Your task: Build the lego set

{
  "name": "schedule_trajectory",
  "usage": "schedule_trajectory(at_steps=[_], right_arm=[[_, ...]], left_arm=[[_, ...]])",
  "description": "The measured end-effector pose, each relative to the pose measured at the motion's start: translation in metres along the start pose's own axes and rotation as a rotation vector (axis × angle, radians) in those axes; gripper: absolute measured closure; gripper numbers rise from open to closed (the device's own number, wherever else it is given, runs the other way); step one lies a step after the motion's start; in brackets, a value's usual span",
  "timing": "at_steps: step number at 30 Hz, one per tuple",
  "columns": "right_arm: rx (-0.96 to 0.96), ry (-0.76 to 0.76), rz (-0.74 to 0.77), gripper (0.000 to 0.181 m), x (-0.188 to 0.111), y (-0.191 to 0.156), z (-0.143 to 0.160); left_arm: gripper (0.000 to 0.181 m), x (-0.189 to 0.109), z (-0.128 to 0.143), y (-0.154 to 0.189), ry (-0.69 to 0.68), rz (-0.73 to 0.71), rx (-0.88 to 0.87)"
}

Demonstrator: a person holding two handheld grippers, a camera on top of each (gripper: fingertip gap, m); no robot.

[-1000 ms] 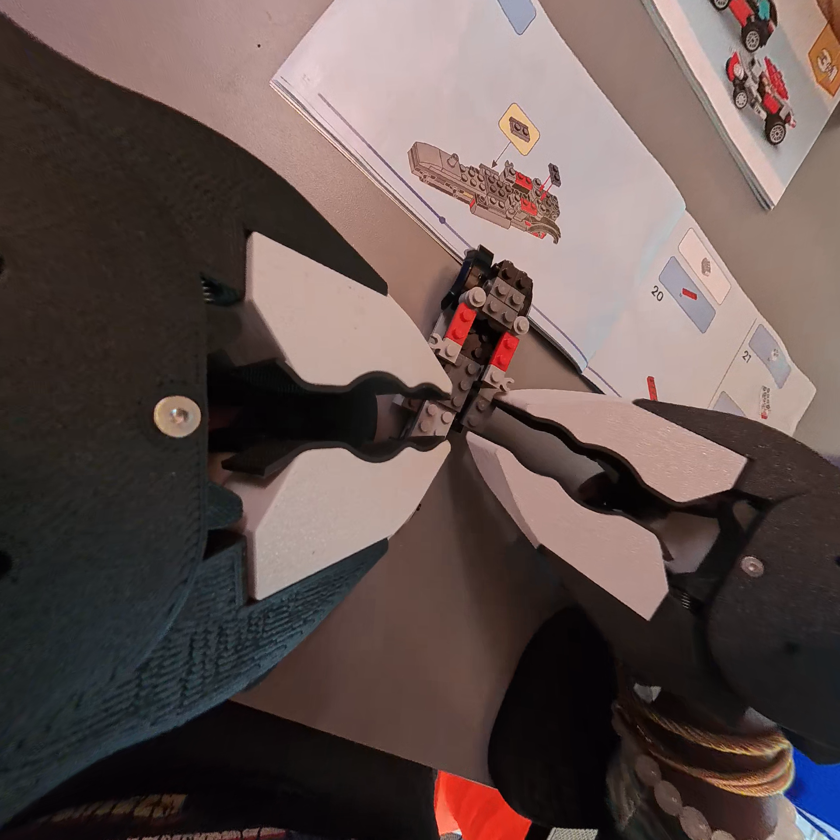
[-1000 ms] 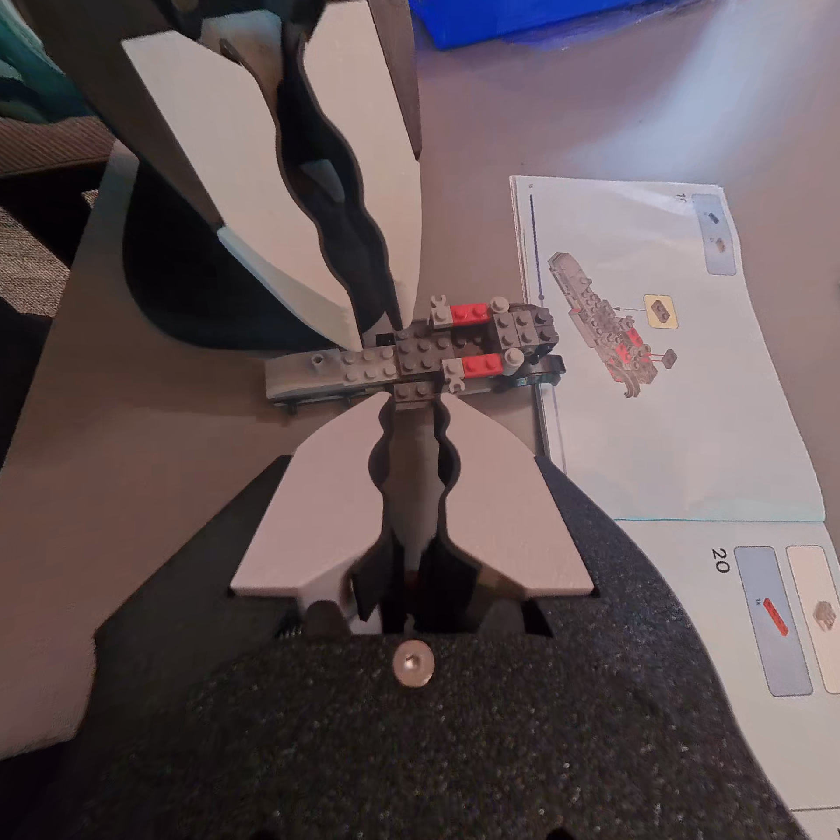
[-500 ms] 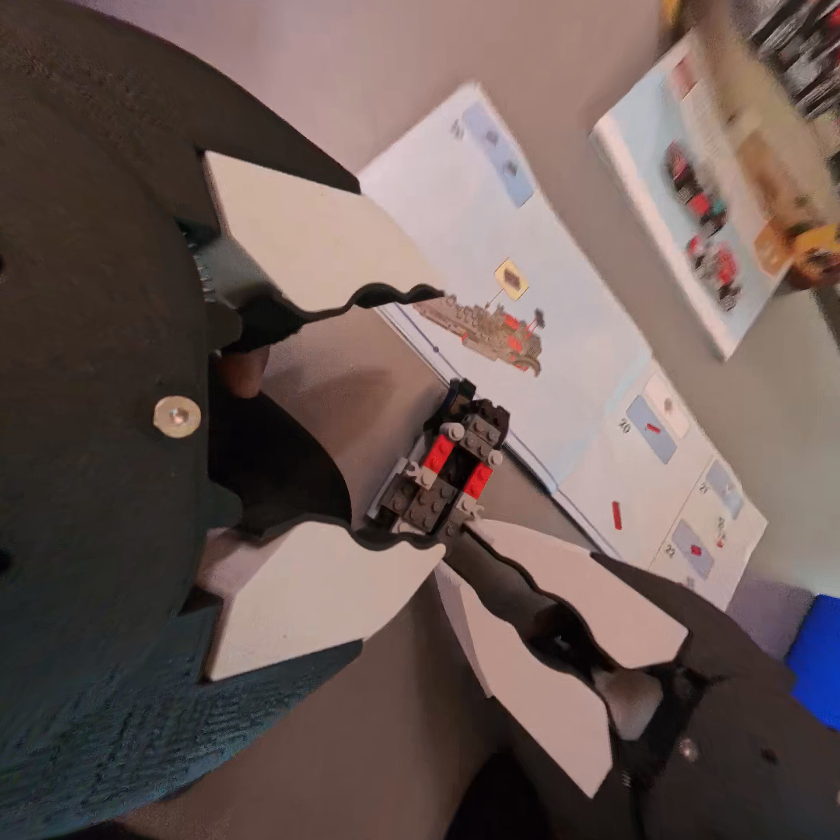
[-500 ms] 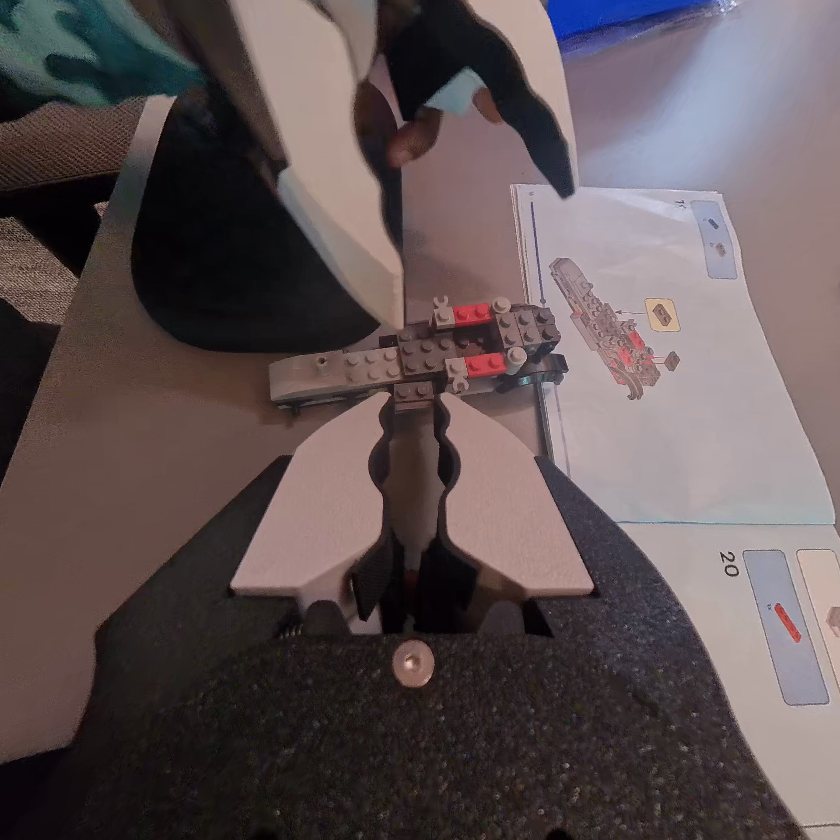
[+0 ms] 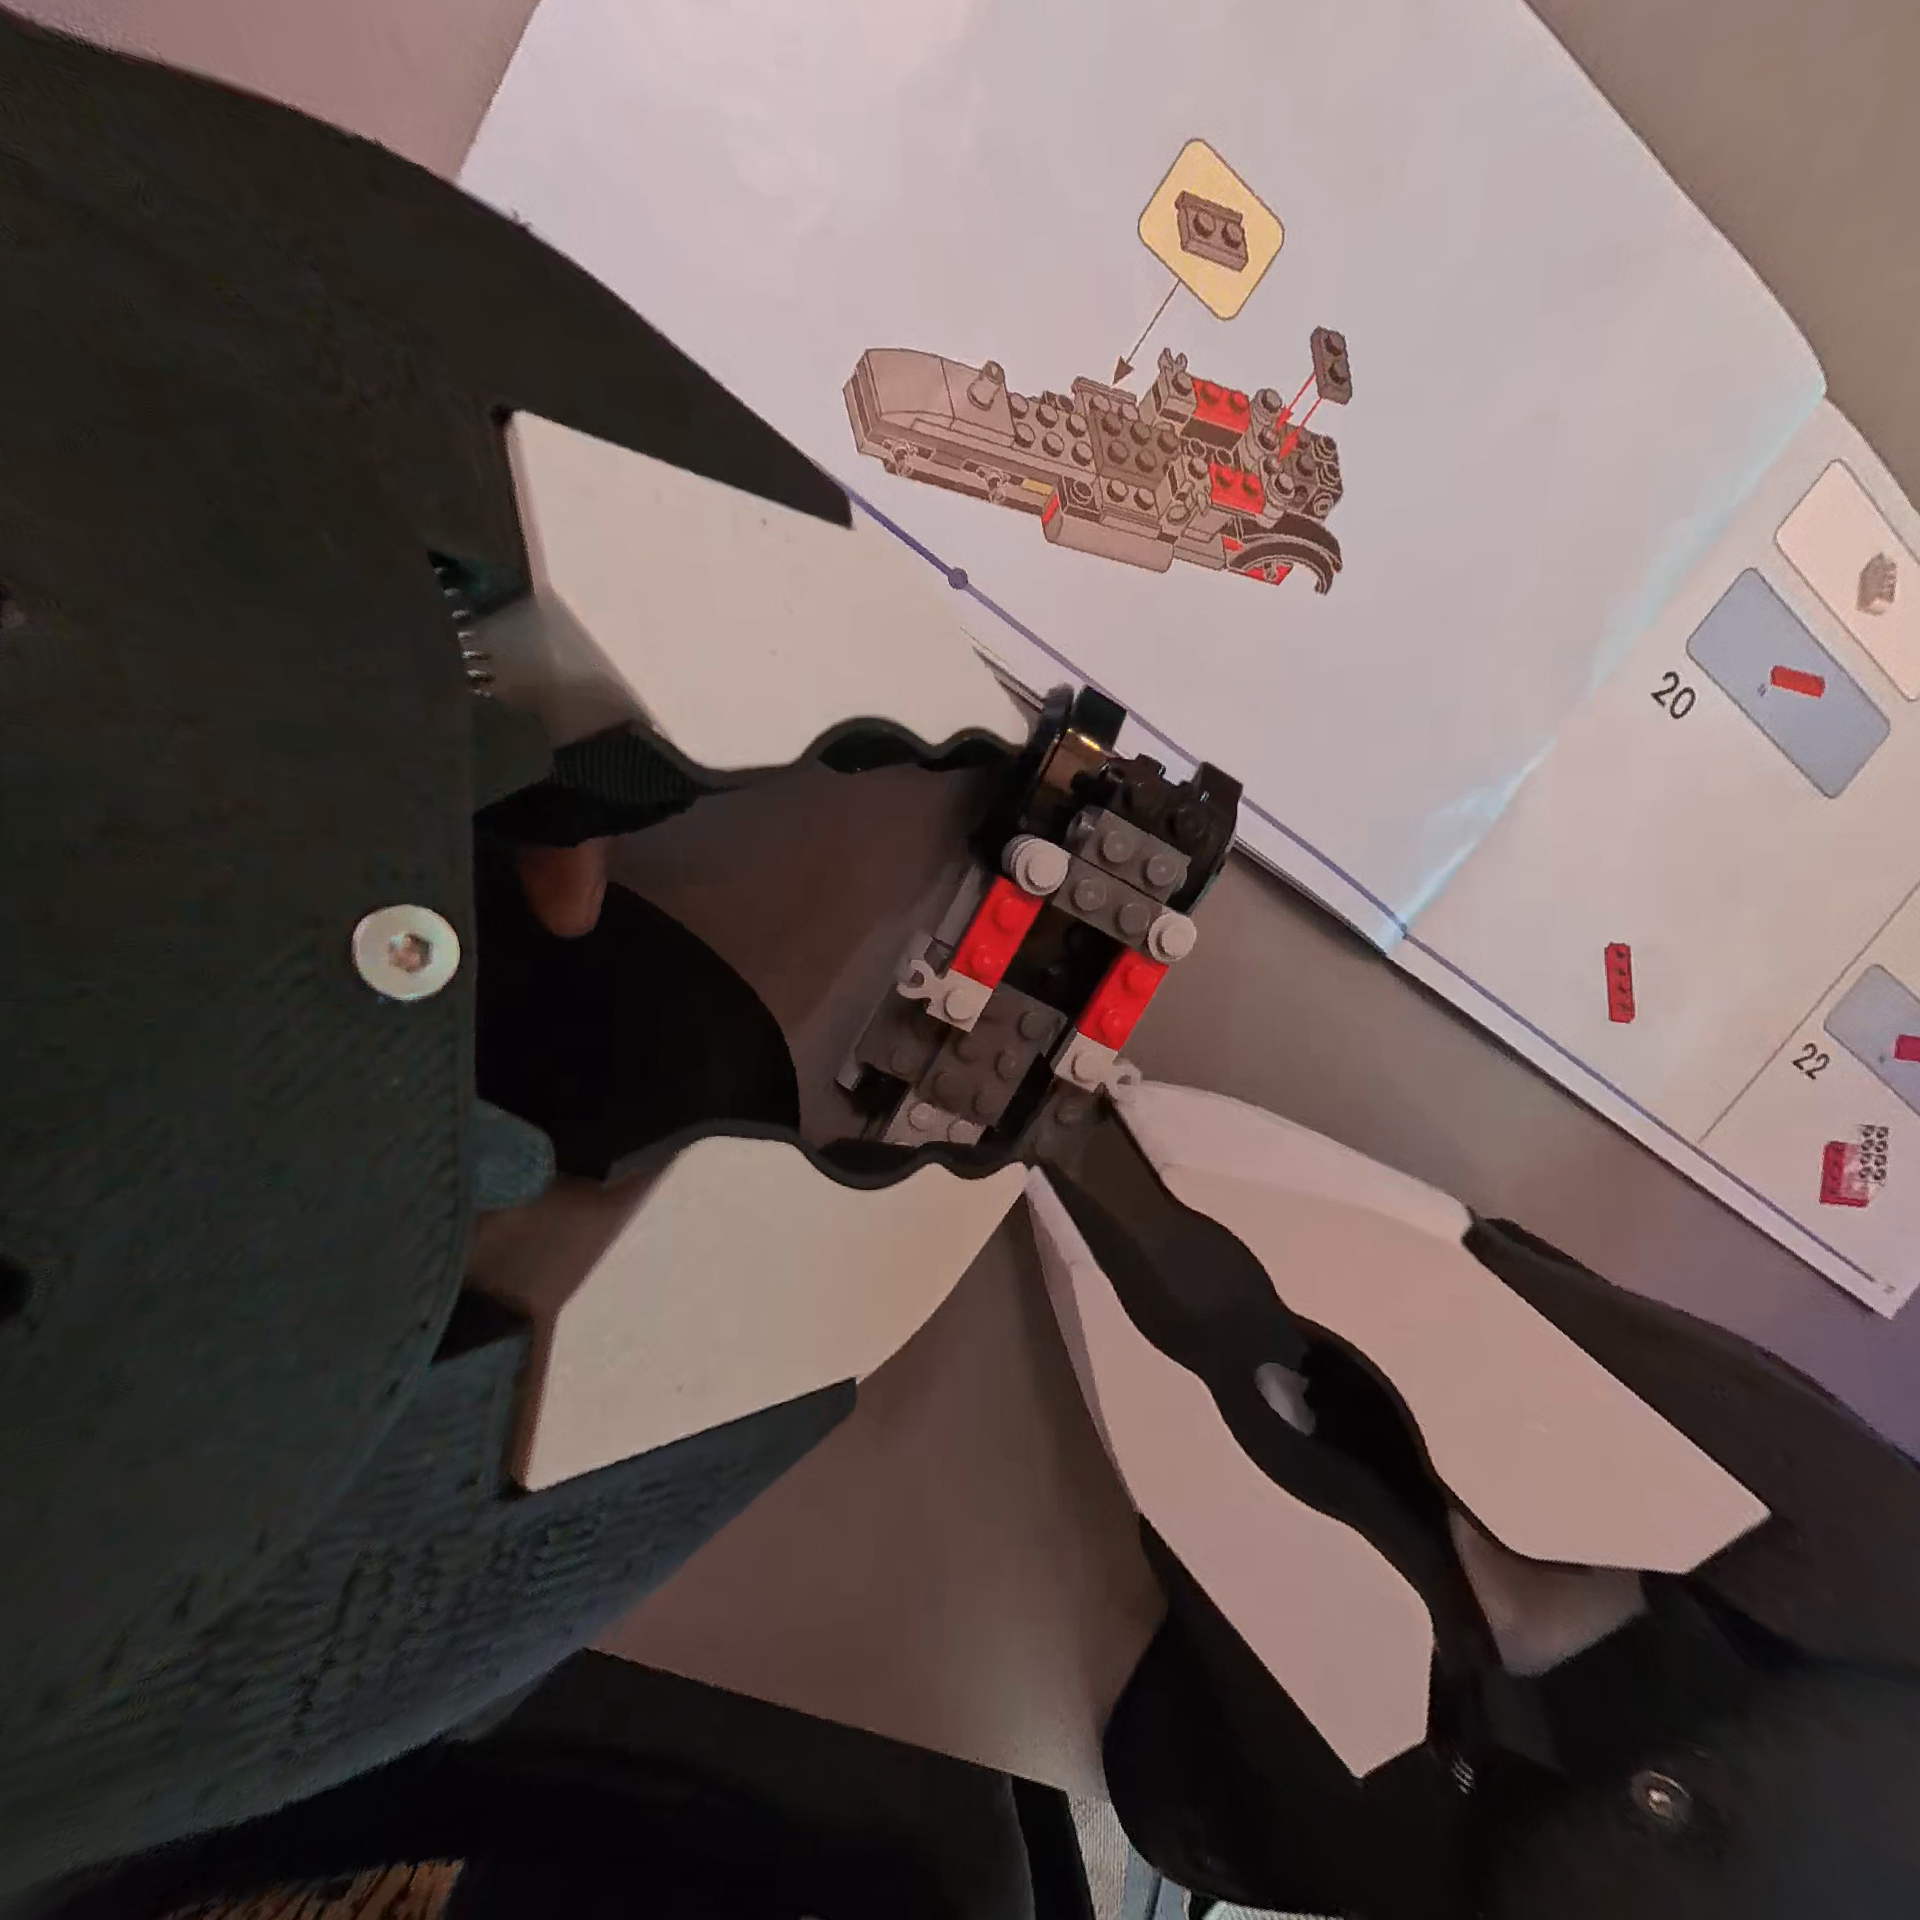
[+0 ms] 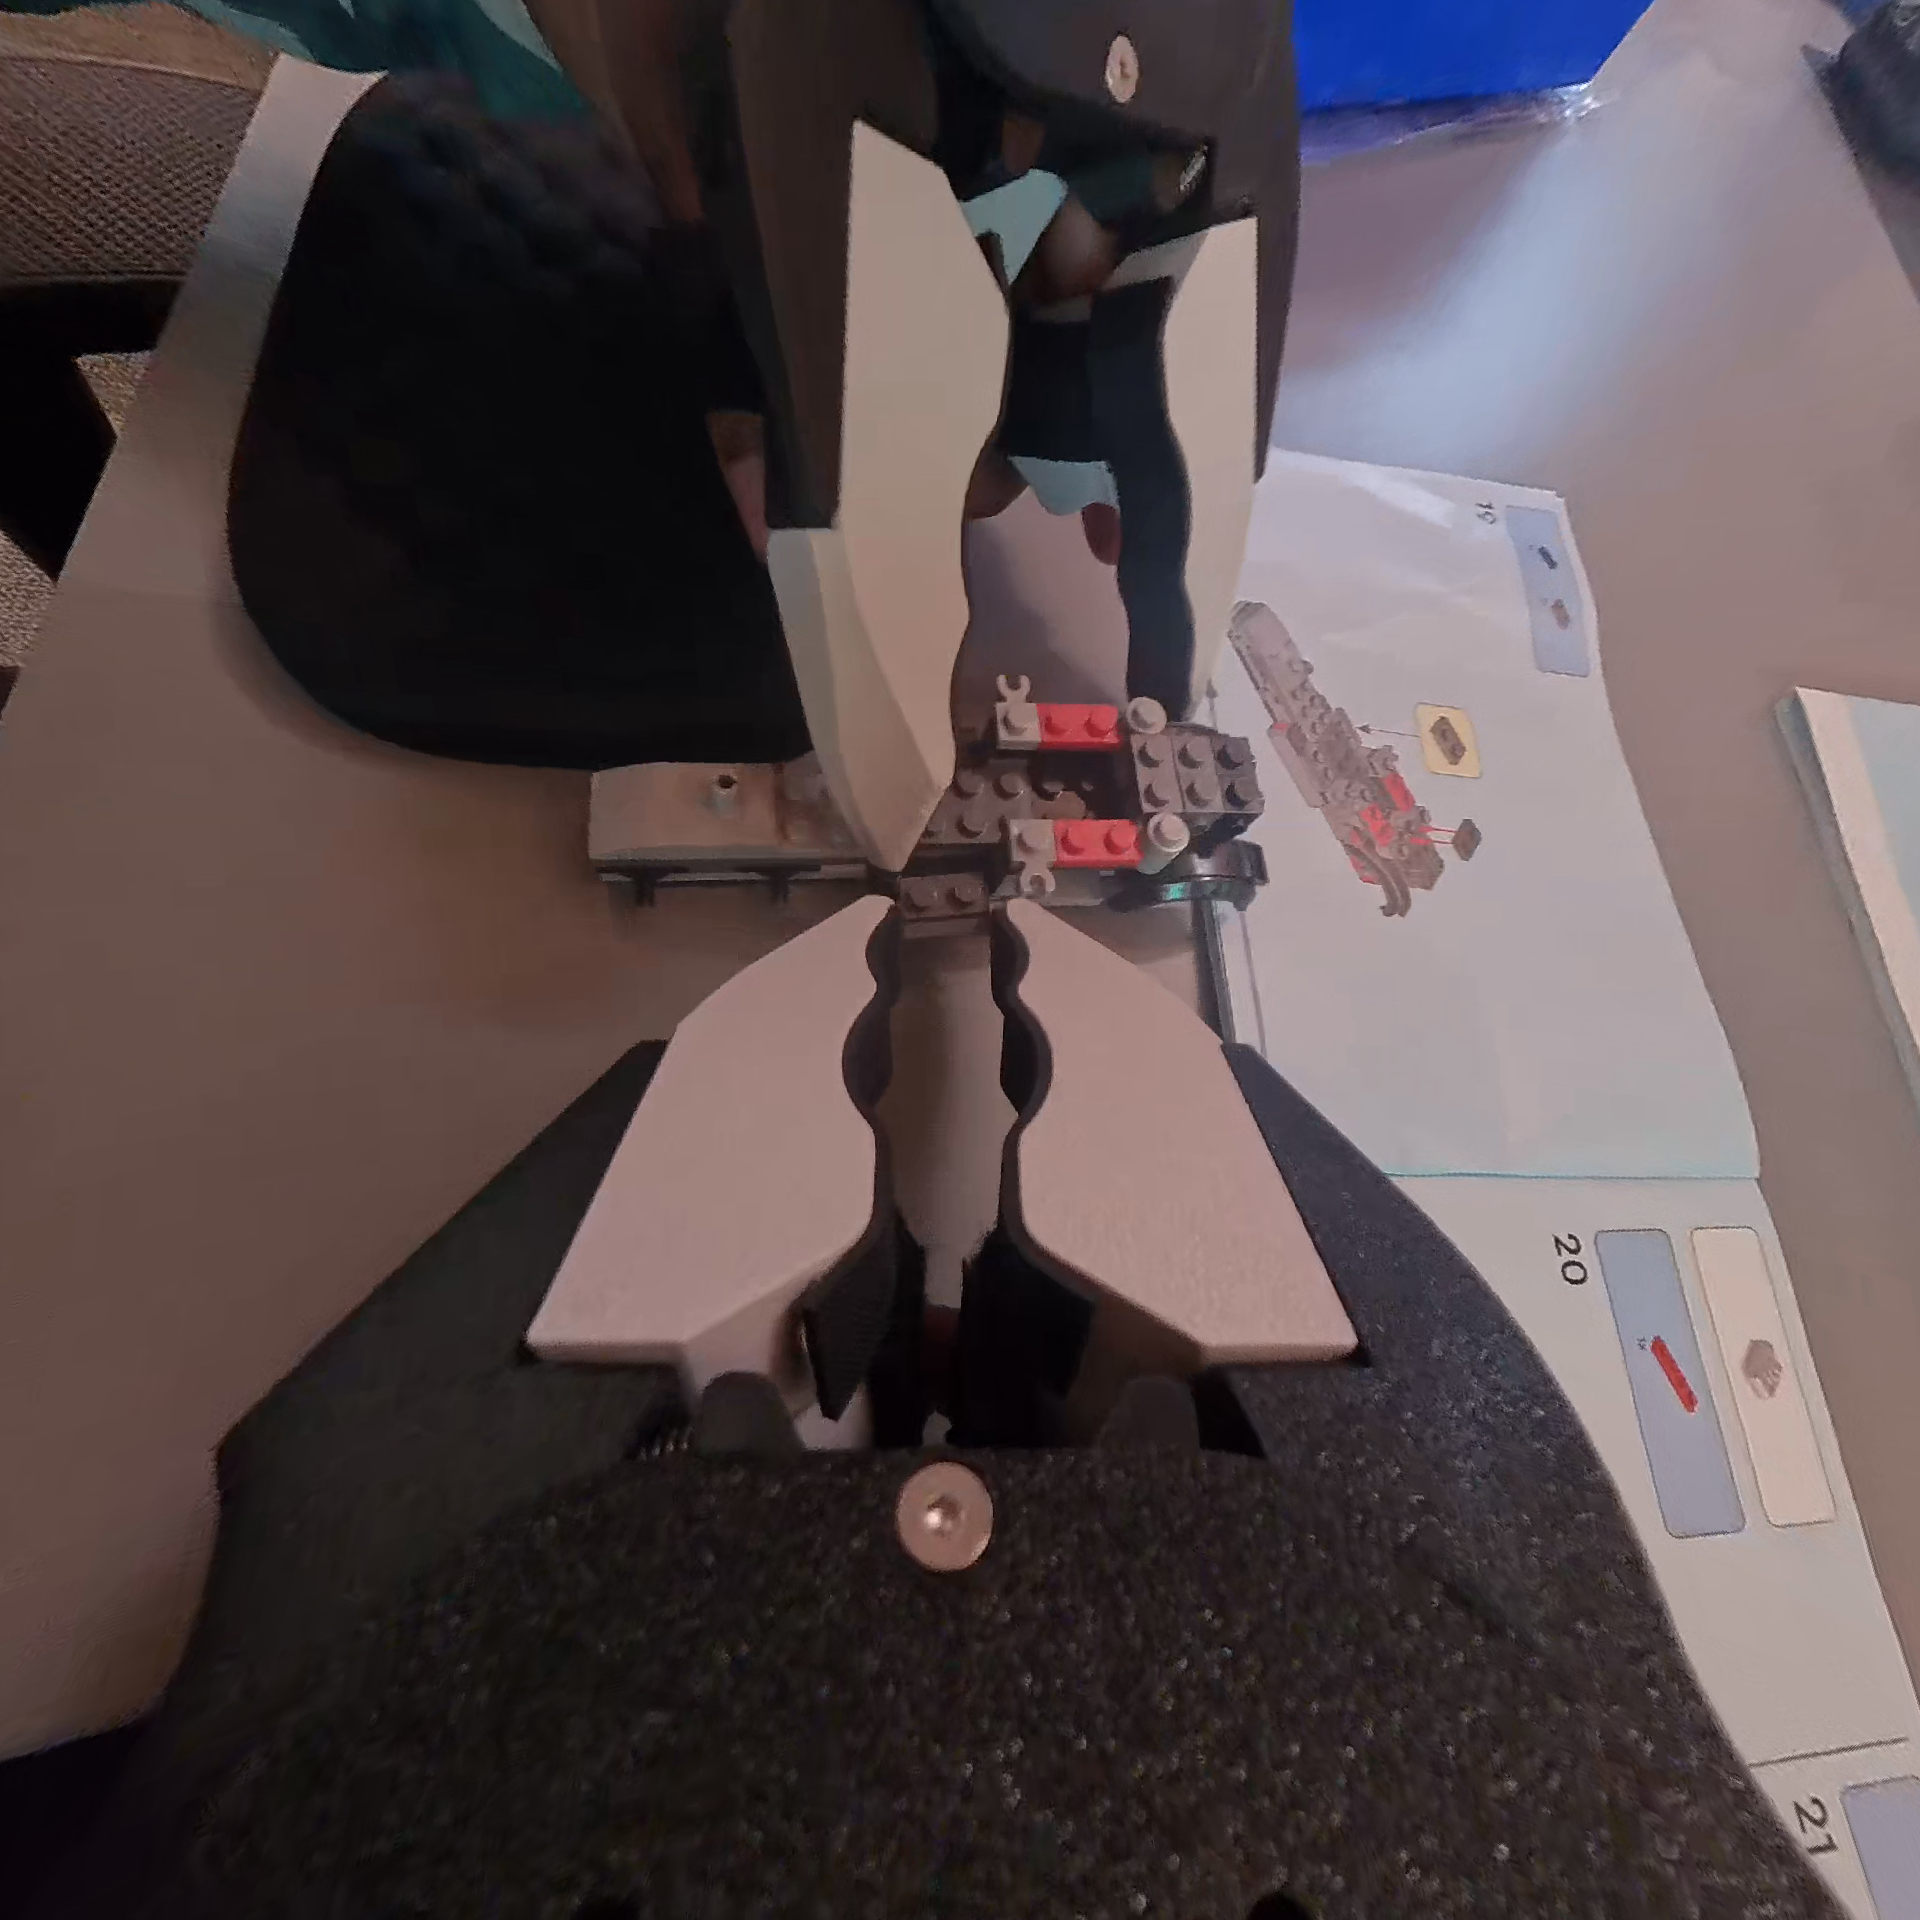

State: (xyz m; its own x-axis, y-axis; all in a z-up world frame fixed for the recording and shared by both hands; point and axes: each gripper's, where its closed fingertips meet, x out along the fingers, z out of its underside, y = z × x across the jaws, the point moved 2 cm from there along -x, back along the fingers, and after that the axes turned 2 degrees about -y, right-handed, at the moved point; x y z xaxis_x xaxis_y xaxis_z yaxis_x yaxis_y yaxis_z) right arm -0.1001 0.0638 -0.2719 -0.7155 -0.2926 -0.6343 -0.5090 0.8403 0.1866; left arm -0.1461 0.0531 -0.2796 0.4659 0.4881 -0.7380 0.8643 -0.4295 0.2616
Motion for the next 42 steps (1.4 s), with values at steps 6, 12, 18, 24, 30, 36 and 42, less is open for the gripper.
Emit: schedule_trajectory(at_steps=[6, 12, 18, 24, 30, 36, 42], right_arm=[[0.052, 0.006, -0.016, 0.165, 0.001, -0.003, 0.001], [0.179, 0.026, -0.012, 0.165, 0.001, -0.006, 0.001], [0.179, 0.026, 0.048, 0.165, 0.001, -0.004, 0.001], [0.130, 0.028, 0.061, 0.165, 0.002, -0.006, 0.000], [0.104, 0.027, 0.073, 0.165, 0.004, -0.007, -0.001], [0.054, 0.013, 0.114, 0.165, 0.005, -0.009, -0.004], [0.040, 0.014, 0.126, 0.165, 0.005, -0.008, -0.004]], left_arm=[[0.120, -0.001, -0.002, 0.002, 0.011, 0.061, -0.060], [0.123, -0.001, -0.004, 0.004, 0.015, 0.097, -0.138], [0.120, -0.001, -0.001, 0.006, -0.031, 0.026, -0.145], [0.108, -0.008, 0.003, 0.003, -0.036, -0.111, -0.203], [0.120, -0.004, 0.001, 0.004, 0.007, -0.088, -0.291], [0.114, -0.009, 0.011, 0.002, -0.091, -0.202, -0.246], [0.125, -0.007, 0.008, 0.007, -0.053, -0.149, -0.293]])
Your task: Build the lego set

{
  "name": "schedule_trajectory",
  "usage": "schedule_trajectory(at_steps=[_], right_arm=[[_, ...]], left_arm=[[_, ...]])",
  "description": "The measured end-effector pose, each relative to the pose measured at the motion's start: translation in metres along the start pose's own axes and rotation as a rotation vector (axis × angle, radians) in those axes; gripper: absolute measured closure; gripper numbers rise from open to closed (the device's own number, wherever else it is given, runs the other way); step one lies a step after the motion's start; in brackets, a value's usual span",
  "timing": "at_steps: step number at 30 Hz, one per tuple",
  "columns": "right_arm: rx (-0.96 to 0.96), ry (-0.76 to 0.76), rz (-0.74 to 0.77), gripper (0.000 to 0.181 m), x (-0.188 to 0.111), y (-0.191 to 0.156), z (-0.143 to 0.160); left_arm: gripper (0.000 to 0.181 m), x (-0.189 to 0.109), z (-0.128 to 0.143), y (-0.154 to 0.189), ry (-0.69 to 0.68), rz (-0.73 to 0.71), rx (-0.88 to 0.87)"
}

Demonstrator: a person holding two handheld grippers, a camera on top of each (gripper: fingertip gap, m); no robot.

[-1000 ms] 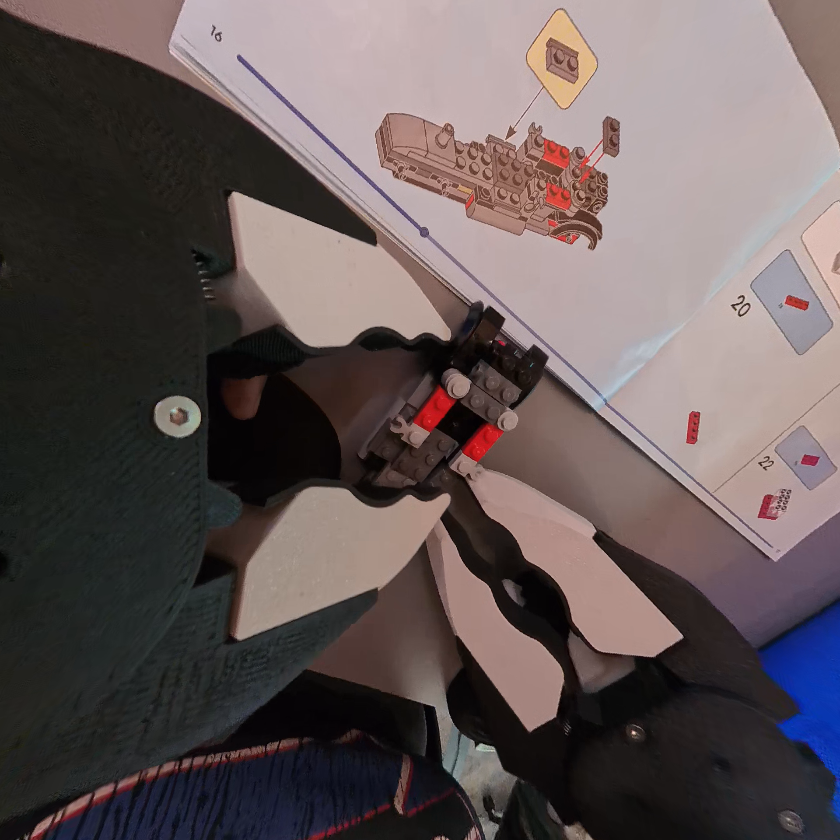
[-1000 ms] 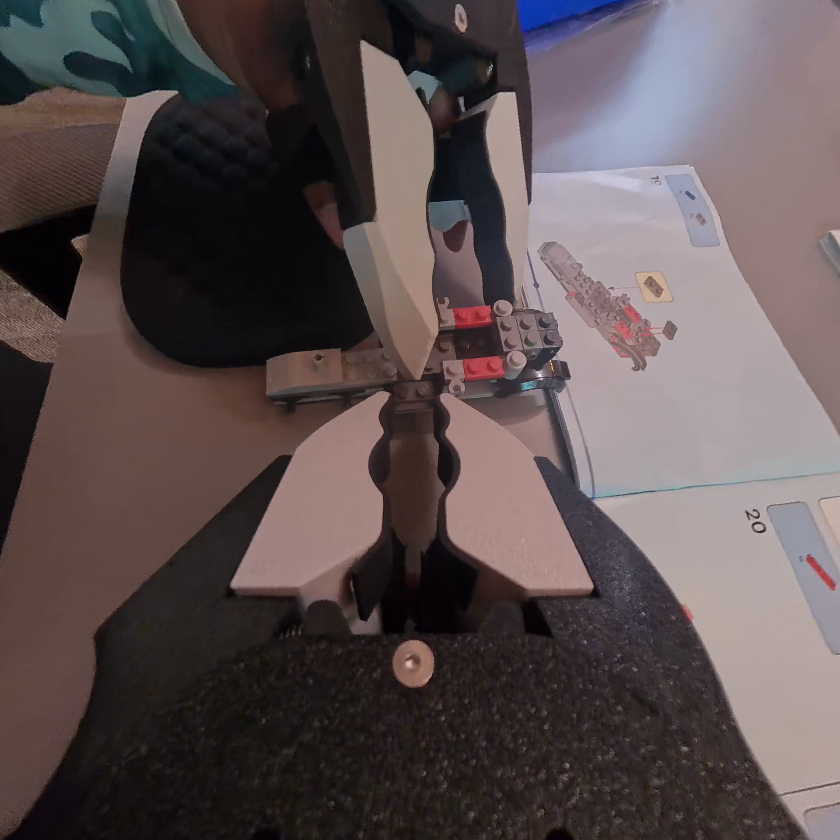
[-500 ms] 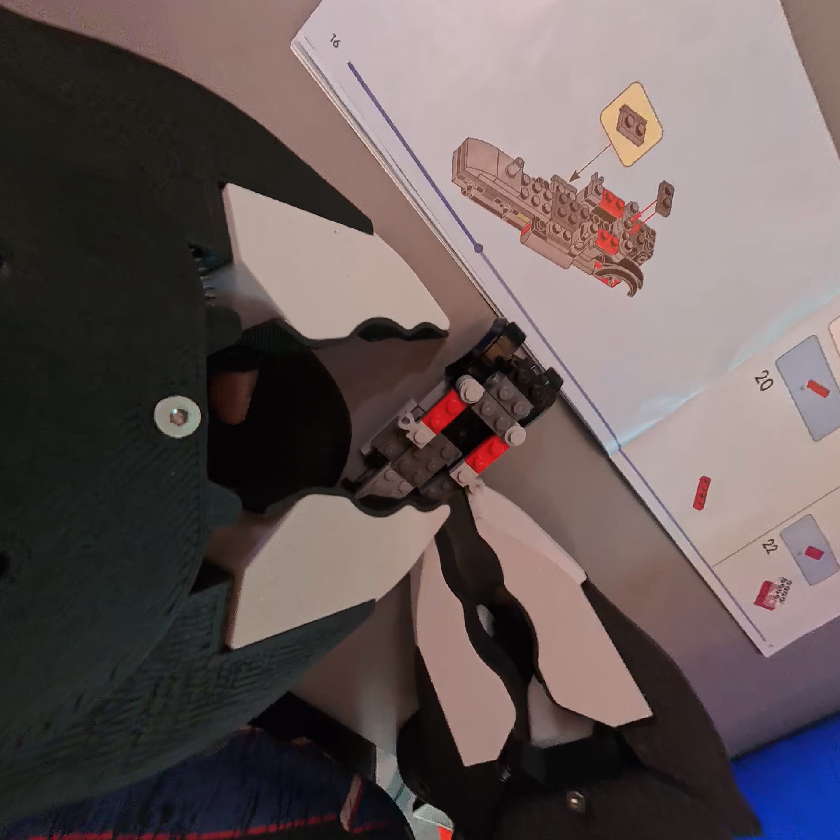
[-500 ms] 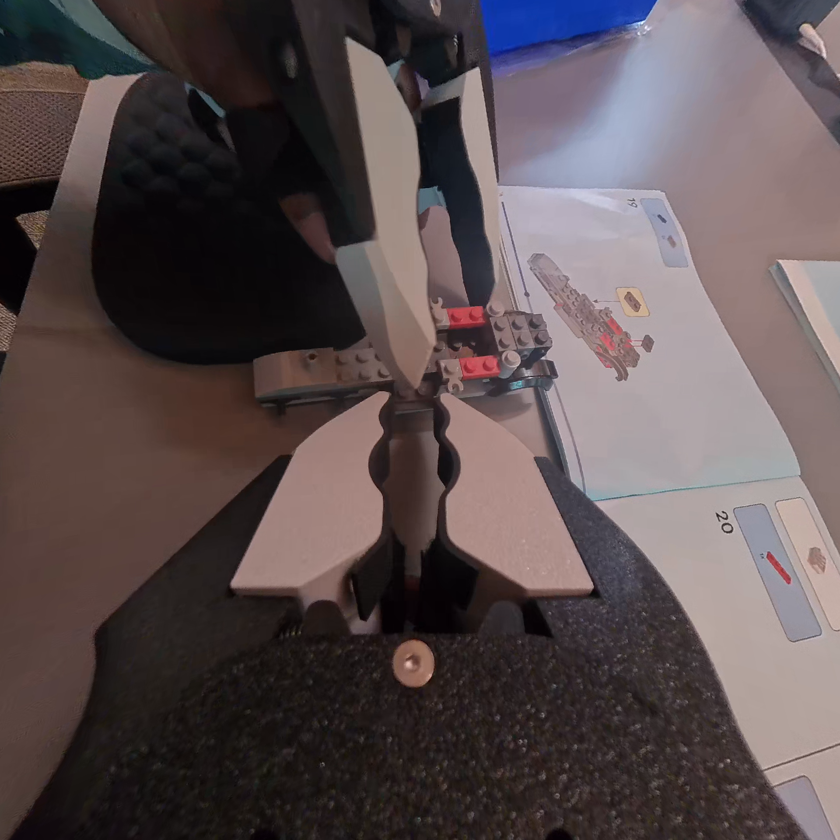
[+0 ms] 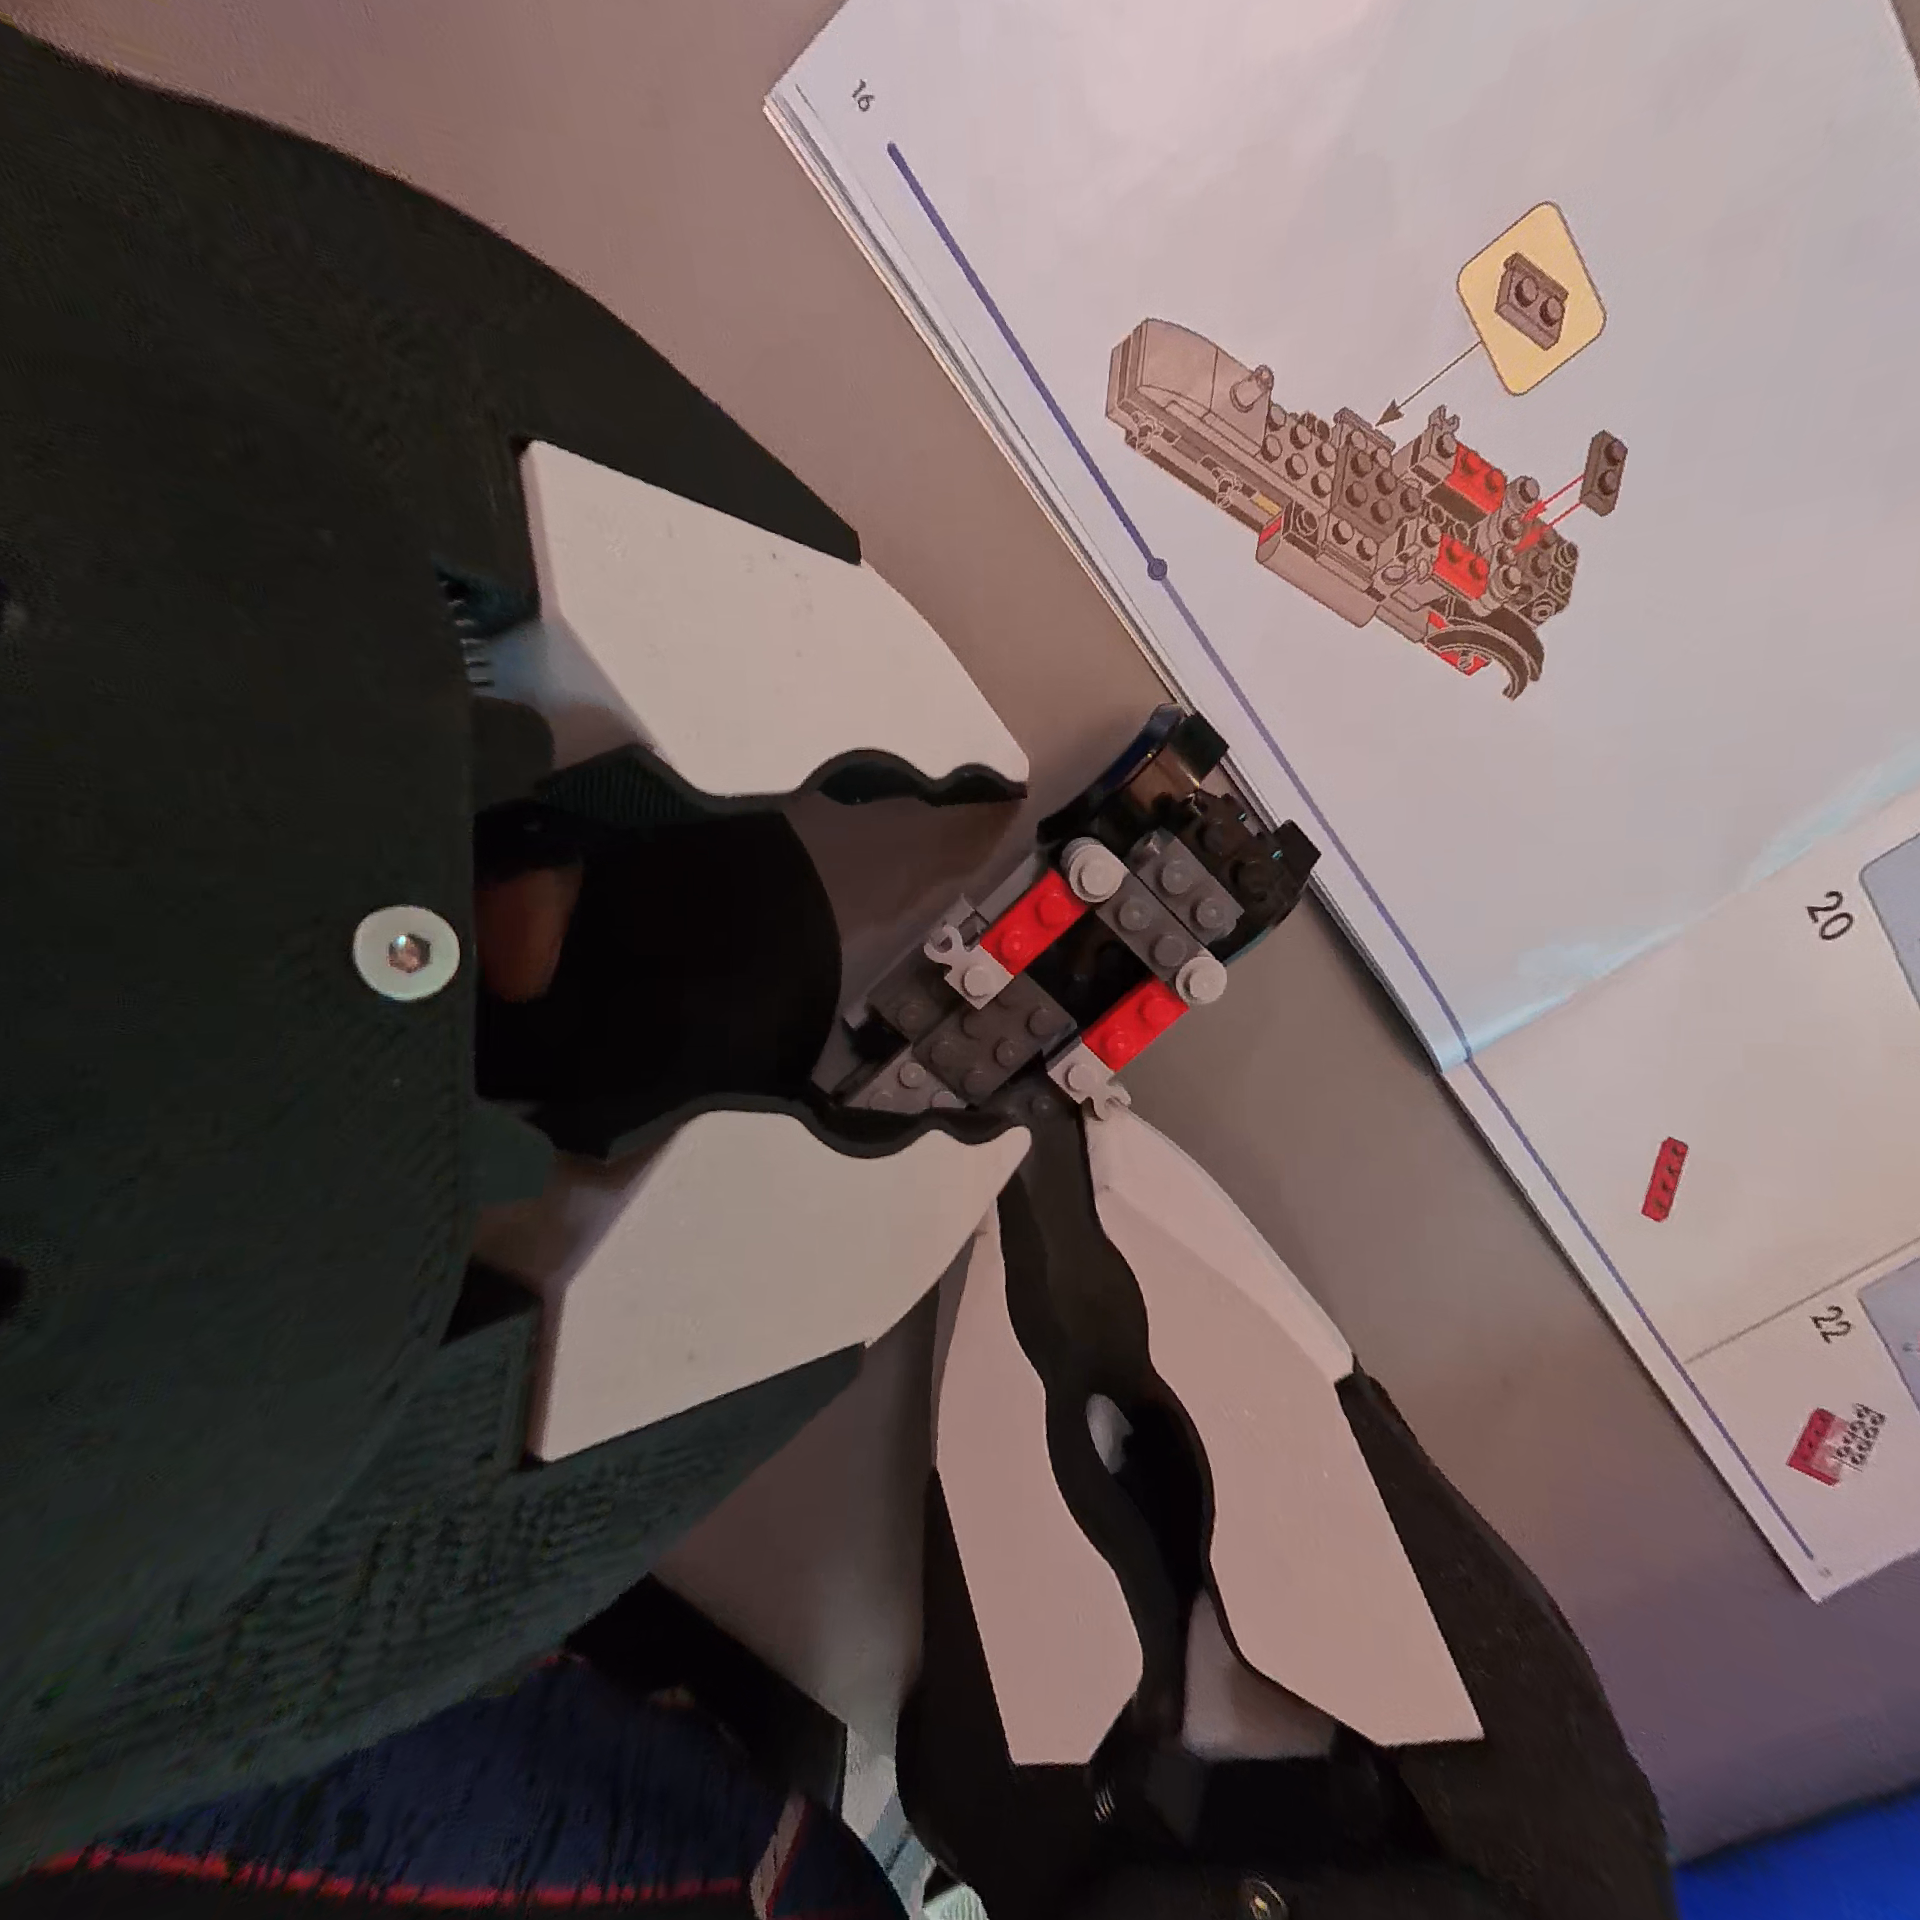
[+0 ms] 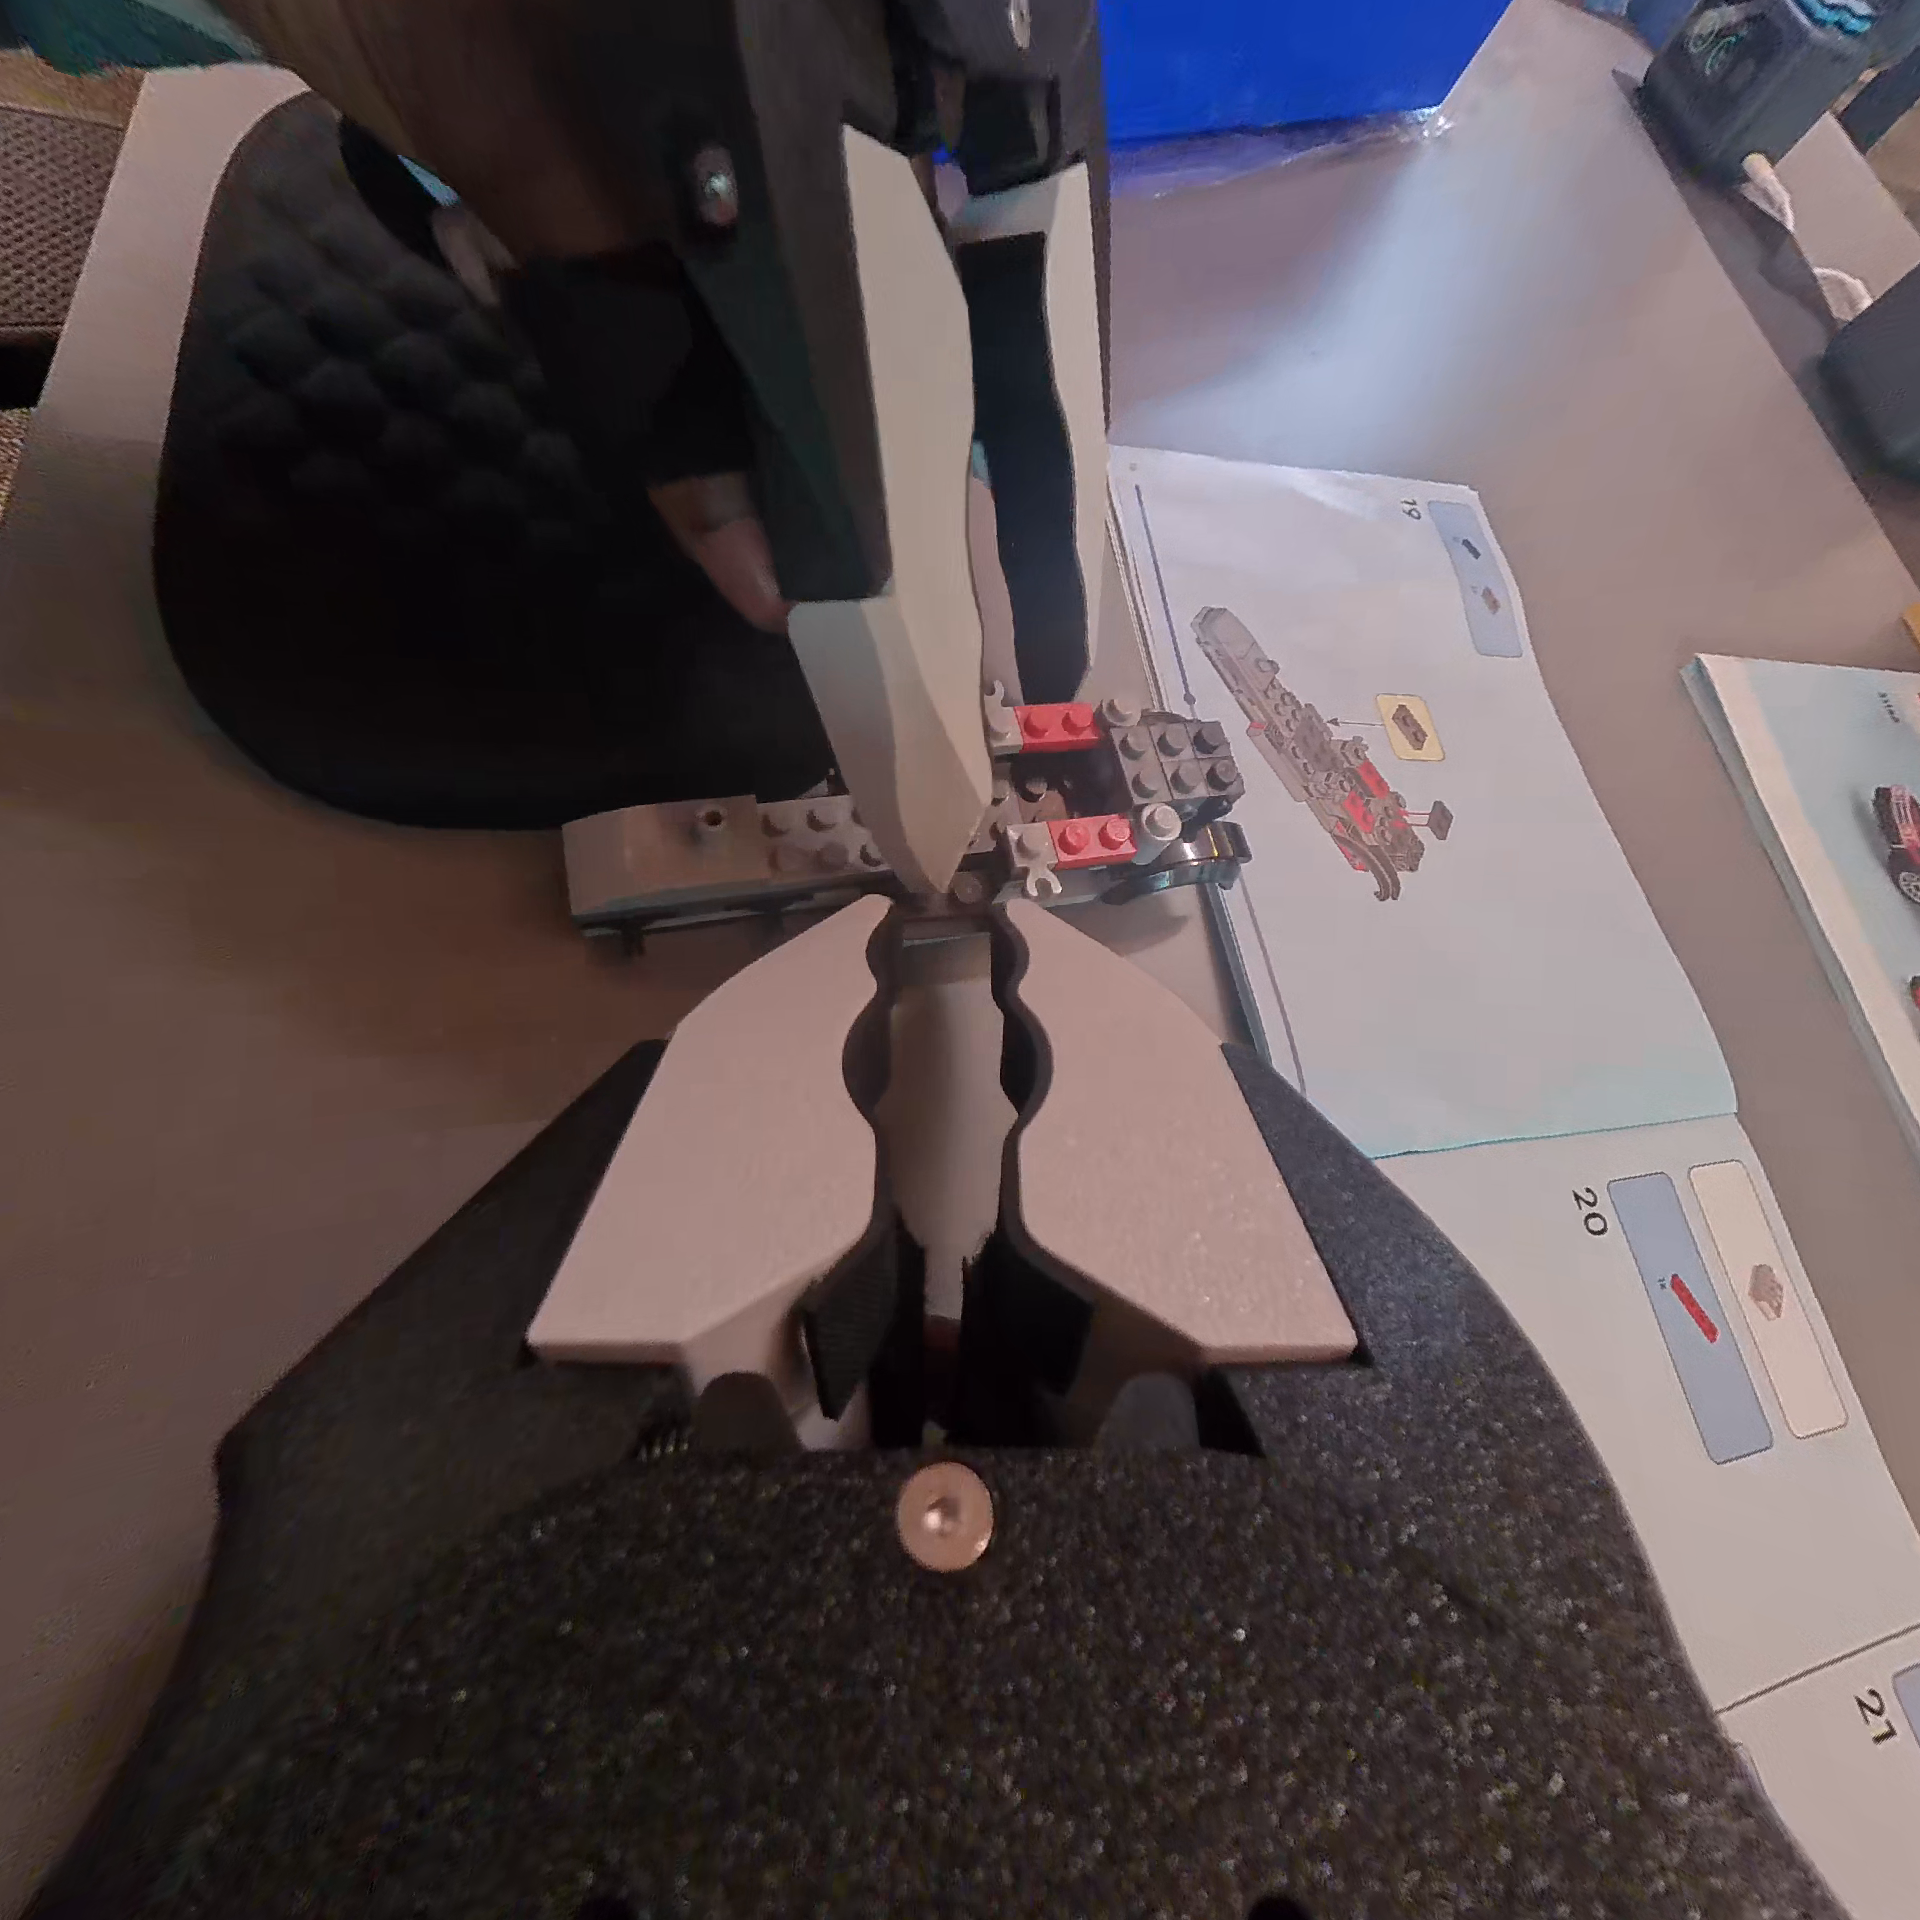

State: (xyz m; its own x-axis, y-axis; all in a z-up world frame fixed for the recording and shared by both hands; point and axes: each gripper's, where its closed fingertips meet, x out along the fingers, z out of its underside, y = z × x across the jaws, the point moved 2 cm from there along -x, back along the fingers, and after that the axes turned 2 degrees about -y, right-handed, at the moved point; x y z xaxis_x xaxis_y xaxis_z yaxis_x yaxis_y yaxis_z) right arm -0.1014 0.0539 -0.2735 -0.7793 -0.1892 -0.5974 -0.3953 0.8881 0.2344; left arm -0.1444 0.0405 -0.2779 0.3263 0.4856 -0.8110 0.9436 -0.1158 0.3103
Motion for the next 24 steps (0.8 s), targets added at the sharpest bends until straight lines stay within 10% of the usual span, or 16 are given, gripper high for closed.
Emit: schedule_trajectory(at_steps=[24], right_arm=[[-0.146, -0.021, 0.030, 0.165, 0.0012, 0.0006, -0.0025]], left_arm=[[0.134, 0.0007, -0.0003, 0.0034, 0.036, 0.040, -0.065]])
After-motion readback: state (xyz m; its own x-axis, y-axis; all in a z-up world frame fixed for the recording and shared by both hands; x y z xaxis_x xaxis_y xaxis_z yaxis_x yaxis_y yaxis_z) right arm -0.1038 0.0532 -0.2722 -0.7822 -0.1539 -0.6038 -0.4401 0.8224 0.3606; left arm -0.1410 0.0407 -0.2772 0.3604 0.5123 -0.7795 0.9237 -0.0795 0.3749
